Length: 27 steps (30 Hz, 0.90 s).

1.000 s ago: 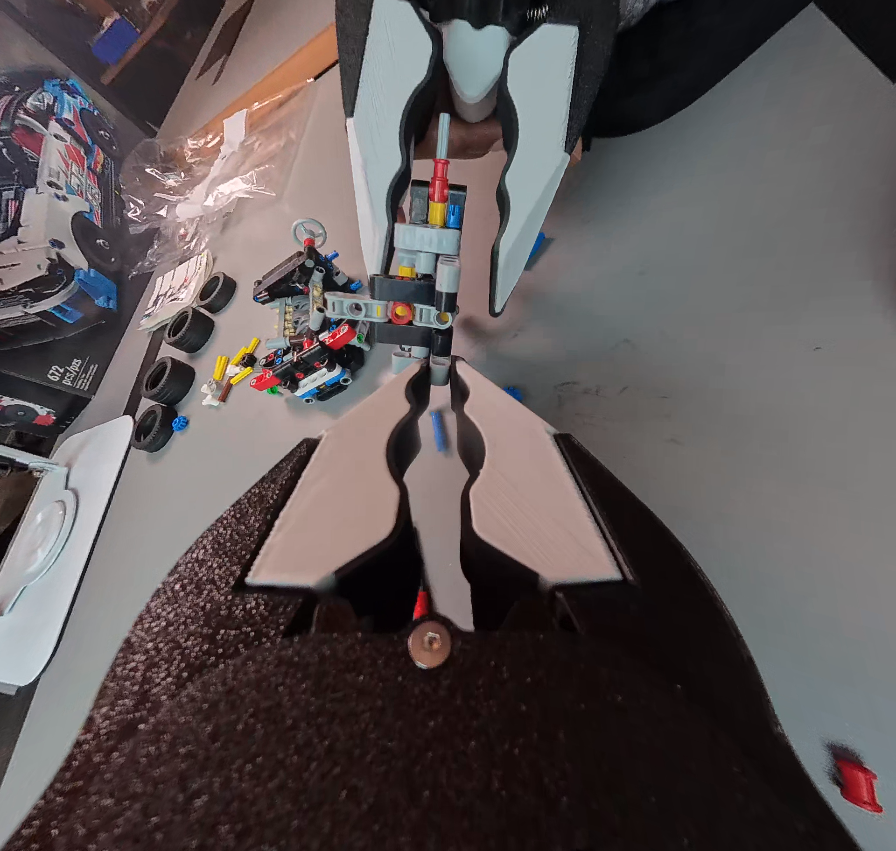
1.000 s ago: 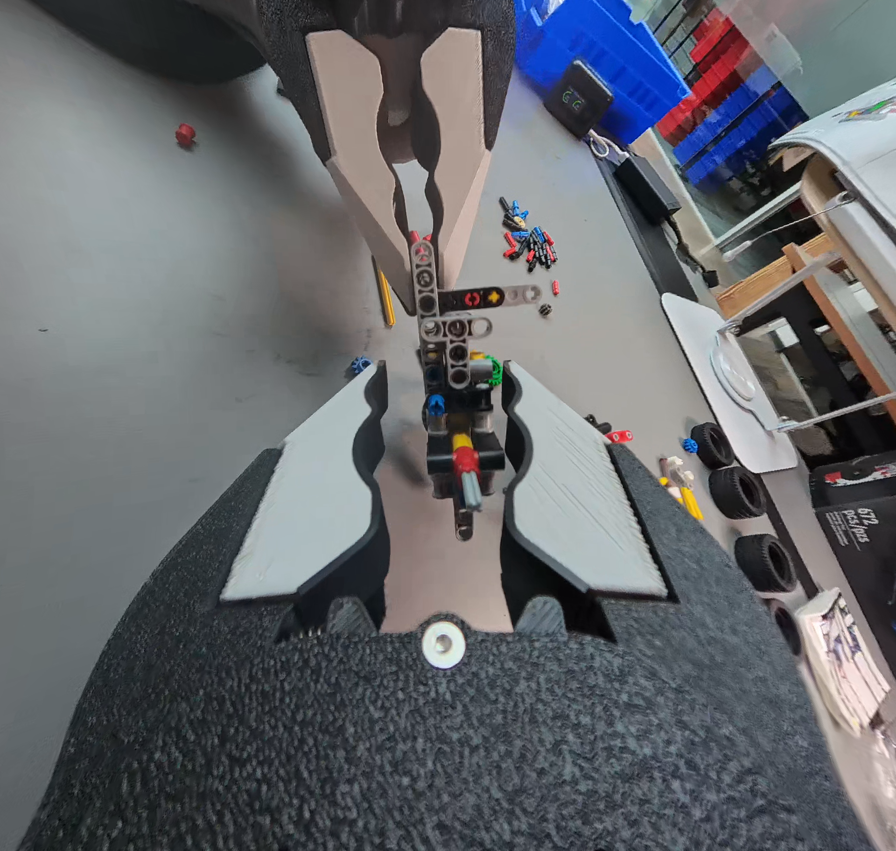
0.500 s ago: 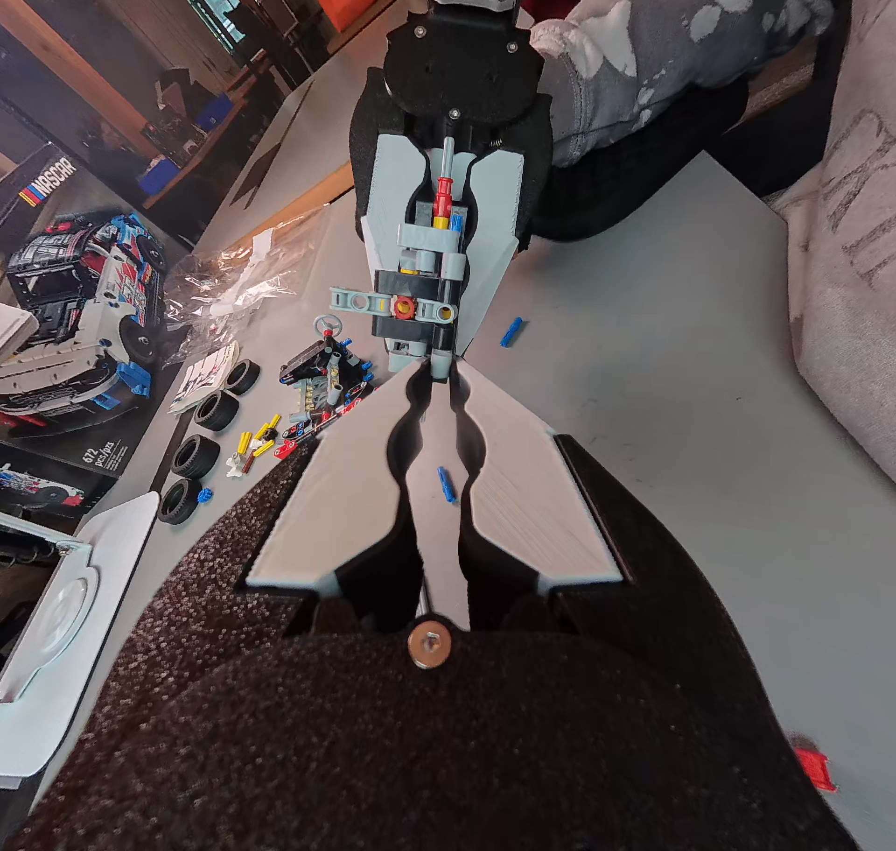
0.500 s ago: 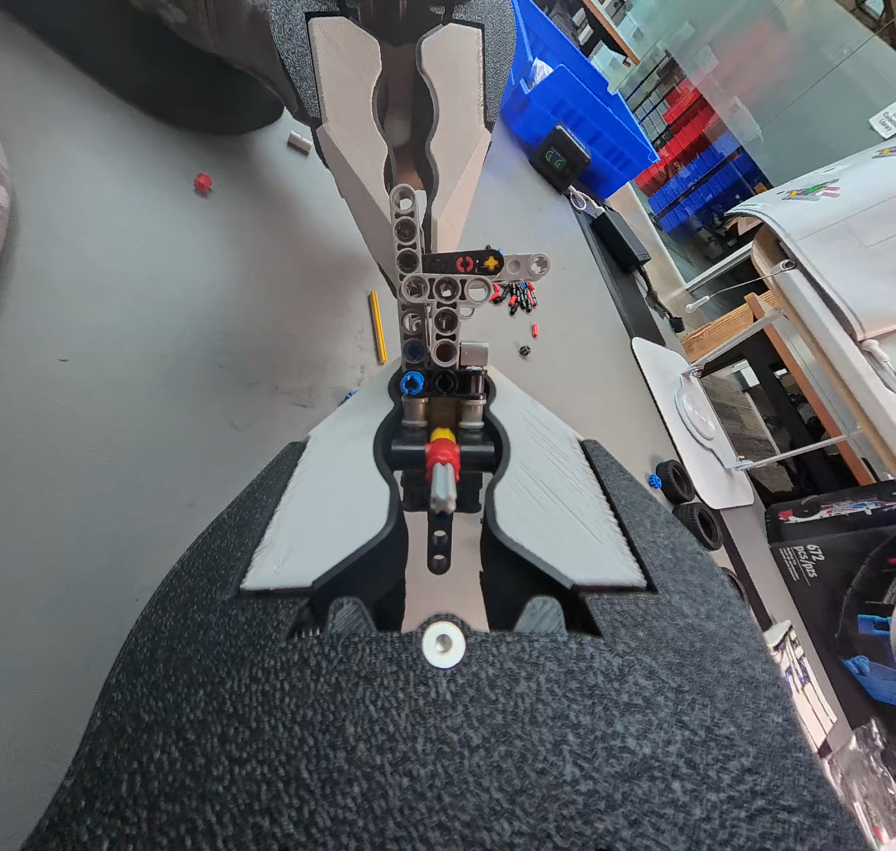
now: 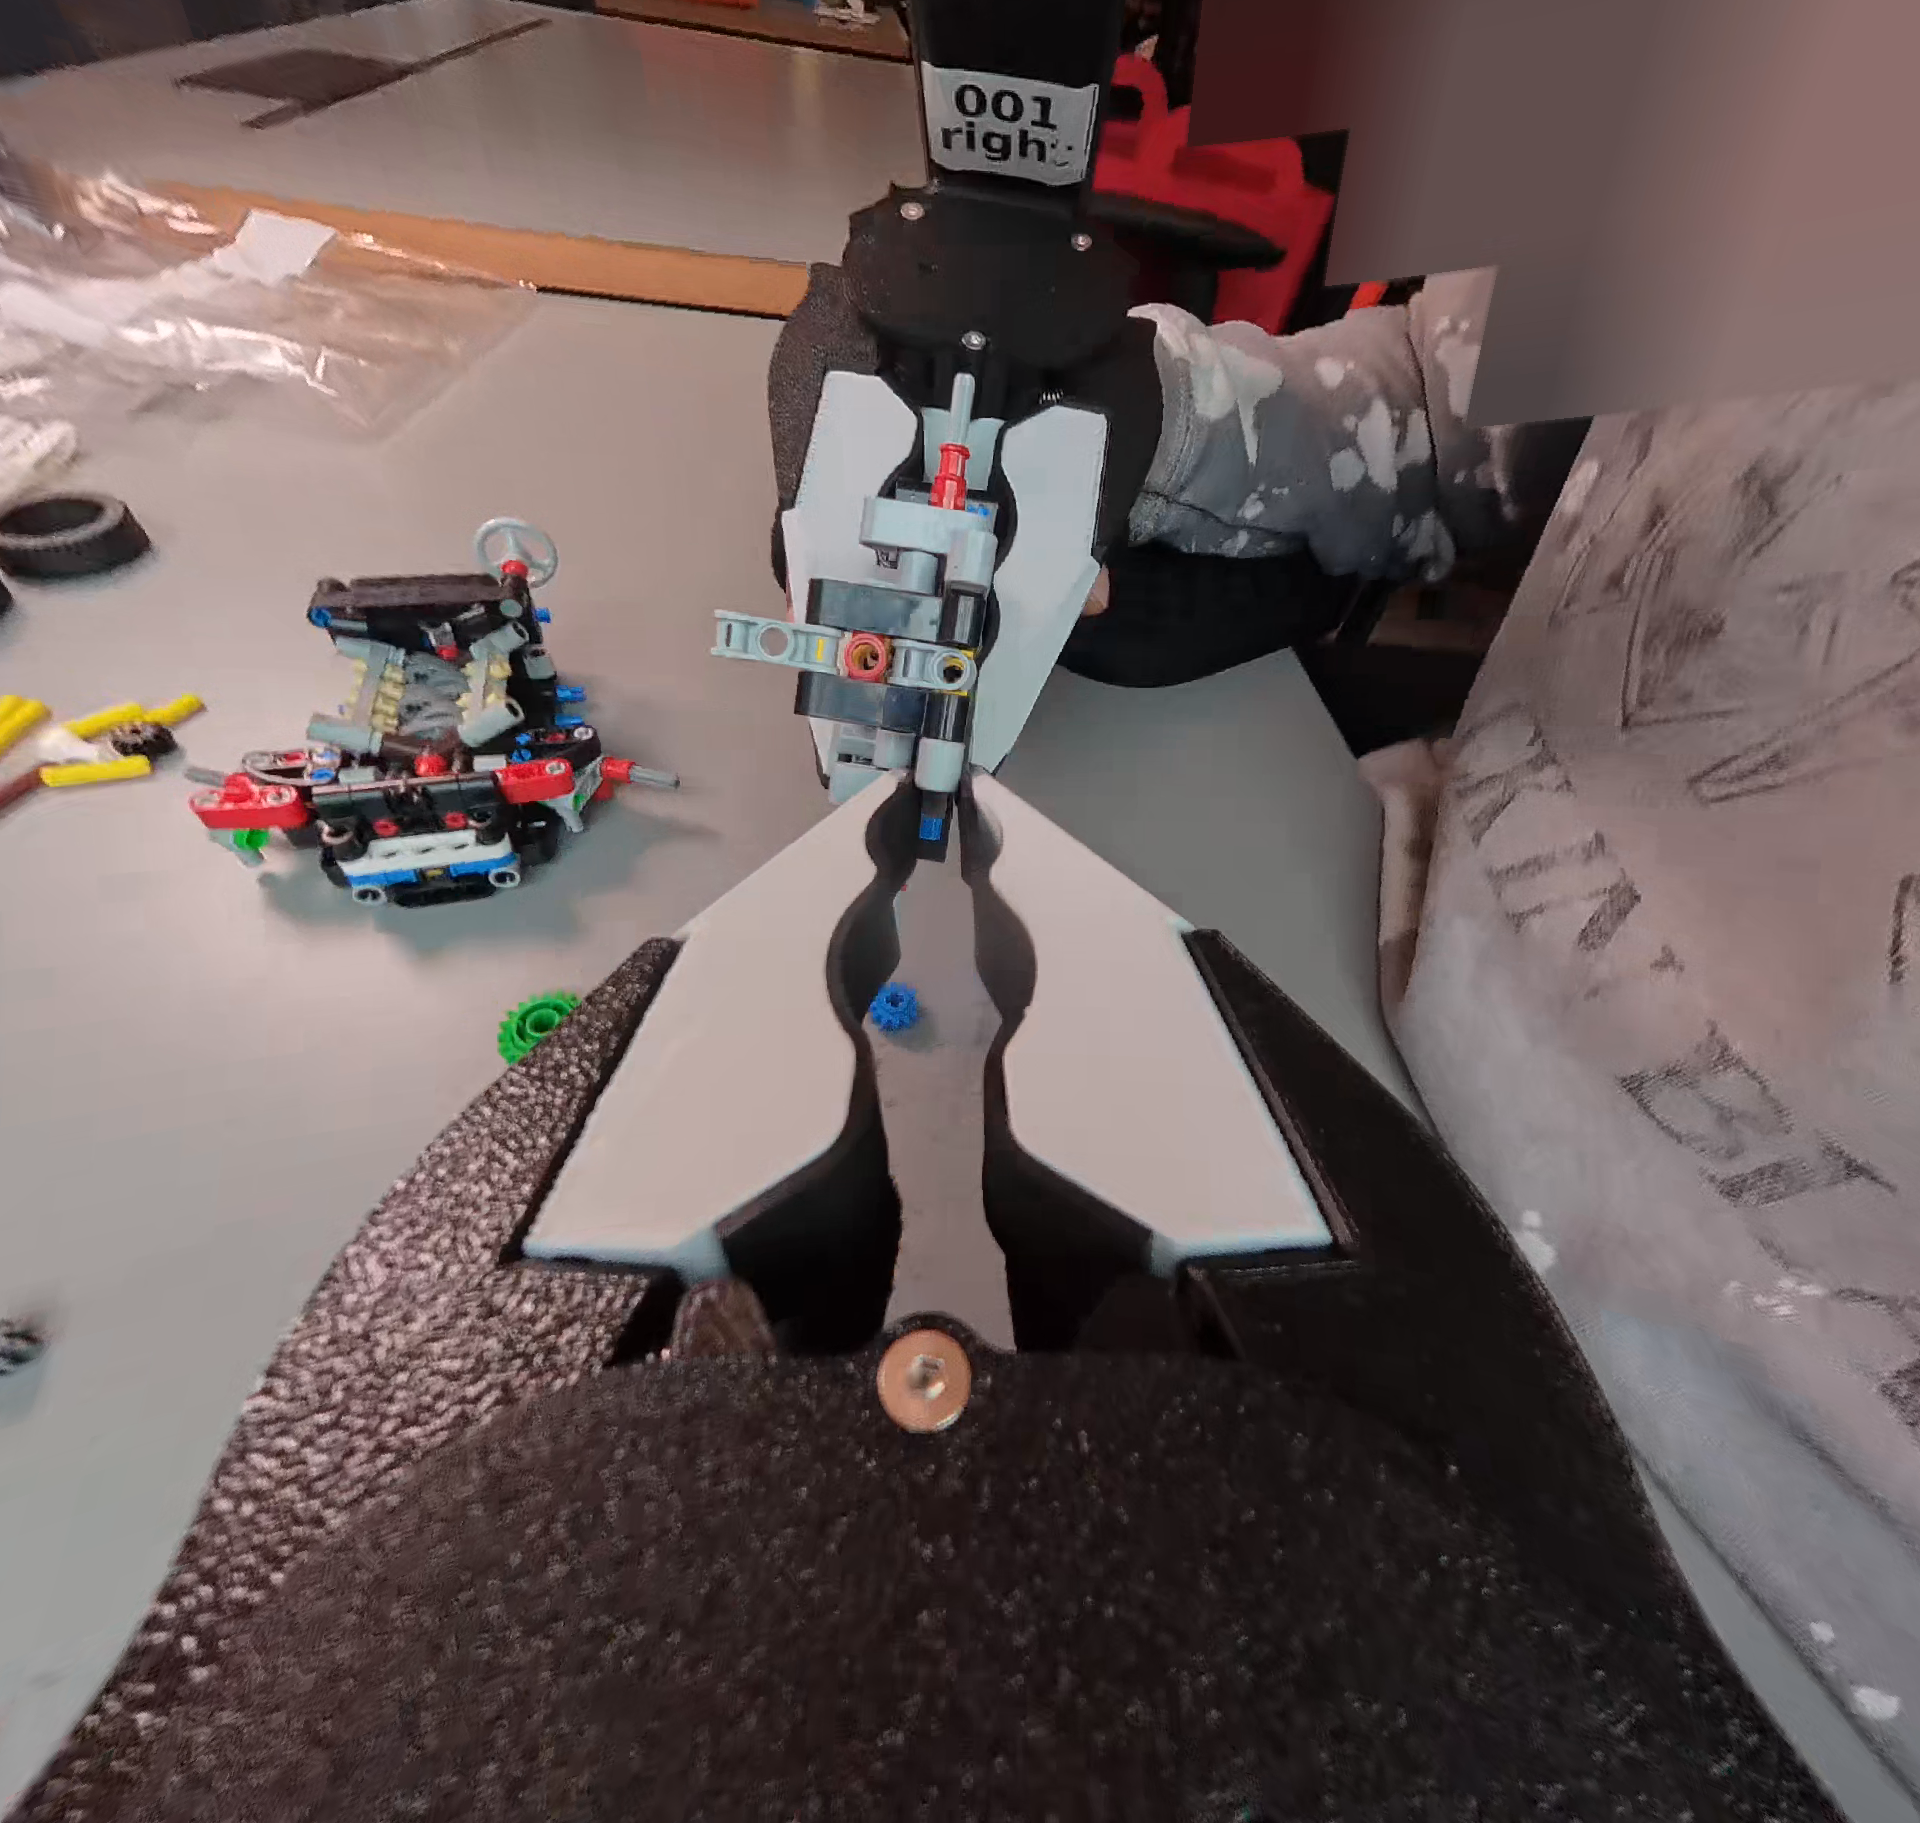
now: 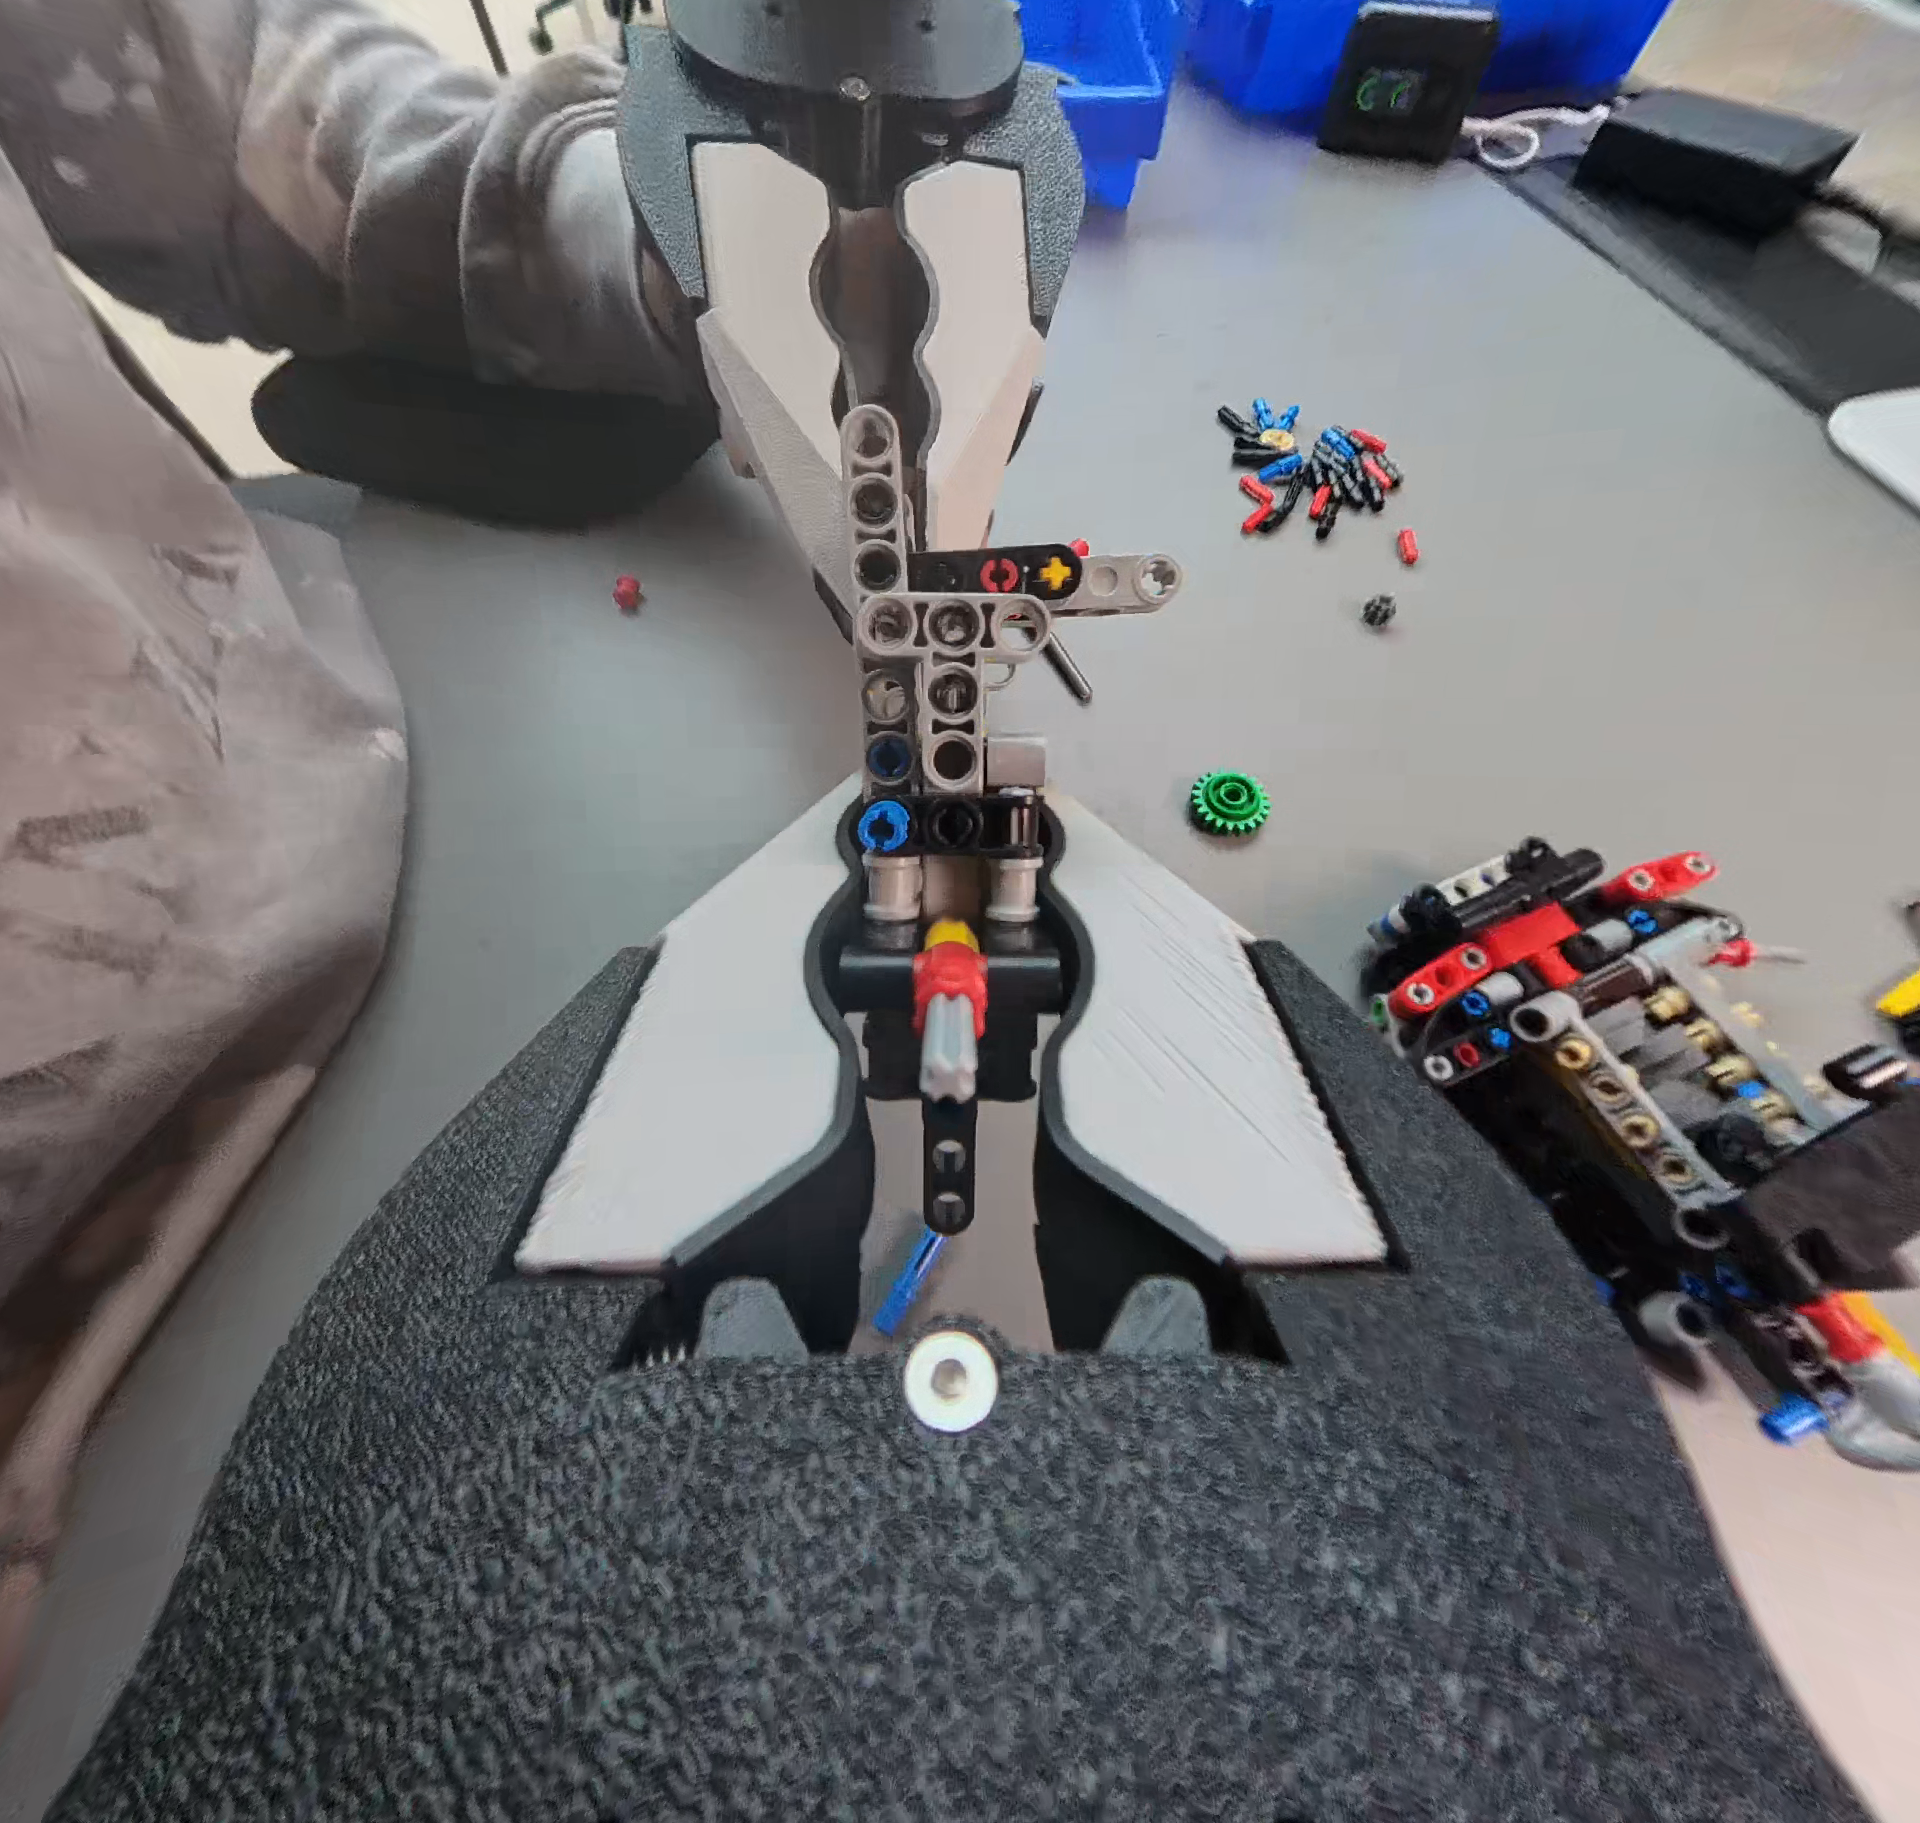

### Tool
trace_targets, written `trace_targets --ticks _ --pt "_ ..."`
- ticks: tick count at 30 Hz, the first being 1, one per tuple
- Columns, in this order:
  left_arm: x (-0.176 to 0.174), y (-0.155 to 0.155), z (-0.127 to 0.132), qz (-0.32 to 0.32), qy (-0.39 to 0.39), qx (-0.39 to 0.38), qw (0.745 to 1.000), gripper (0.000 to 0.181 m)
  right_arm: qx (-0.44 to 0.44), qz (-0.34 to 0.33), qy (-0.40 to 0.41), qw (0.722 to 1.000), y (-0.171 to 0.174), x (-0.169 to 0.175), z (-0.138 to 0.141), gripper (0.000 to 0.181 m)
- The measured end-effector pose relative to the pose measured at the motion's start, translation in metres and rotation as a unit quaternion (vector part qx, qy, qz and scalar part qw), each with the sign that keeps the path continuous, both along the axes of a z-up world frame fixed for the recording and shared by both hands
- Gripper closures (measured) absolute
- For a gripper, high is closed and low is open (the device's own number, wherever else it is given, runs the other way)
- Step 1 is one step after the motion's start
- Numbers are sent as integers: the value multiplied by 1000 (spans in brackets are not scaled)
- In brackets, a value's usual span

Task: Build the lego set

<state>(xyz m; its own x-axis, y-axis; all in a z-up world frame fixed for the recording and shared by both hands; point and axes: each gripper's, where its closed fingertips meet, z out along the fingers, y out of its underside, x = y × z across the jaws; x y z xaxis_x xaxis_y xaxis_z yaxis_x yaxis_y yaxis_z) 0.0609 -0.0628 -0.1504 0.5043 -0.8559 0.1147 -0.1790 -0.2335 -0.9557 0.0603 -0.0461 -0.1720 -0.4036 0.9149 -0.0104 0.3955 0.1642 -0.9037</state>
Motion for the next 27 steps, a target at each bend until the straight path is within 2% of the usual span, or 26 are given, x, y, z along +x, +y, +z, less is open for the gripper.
trace_targets --ticks 6,9,13,16,18,19,24,27 --pt "-10 13 3 37 -101 -131 986 175 -126 -25 -44 991 3 -5 0 155" --pt "-13 15 3 39 -134 -170 976 175 -157 -10 -42 987 1 -1 2 148" --pt "-14 14 10 25 -190 -208 959 175 -224 -2 -45 973 1 1 12 154" --pt "-14 15 19 21 -210 -197 957 175 -326 13 -47 944 -2 2 21 155" --pt "-13 14 26 18 -208 -183 961 164 -388 25 -39 921 -2 2 31 155" --pt "-14 14 27 21 -200 -178 963 159 -403 32 -33 914 -2 3 34 155" --pt "-12 10 24 29 -165 -160 973 160 -482 63 -5 874 -2 5 53 155" --pt "-10 8 23 31 -157 -152 975 160 -503 68 3 862 0 5 58 155"
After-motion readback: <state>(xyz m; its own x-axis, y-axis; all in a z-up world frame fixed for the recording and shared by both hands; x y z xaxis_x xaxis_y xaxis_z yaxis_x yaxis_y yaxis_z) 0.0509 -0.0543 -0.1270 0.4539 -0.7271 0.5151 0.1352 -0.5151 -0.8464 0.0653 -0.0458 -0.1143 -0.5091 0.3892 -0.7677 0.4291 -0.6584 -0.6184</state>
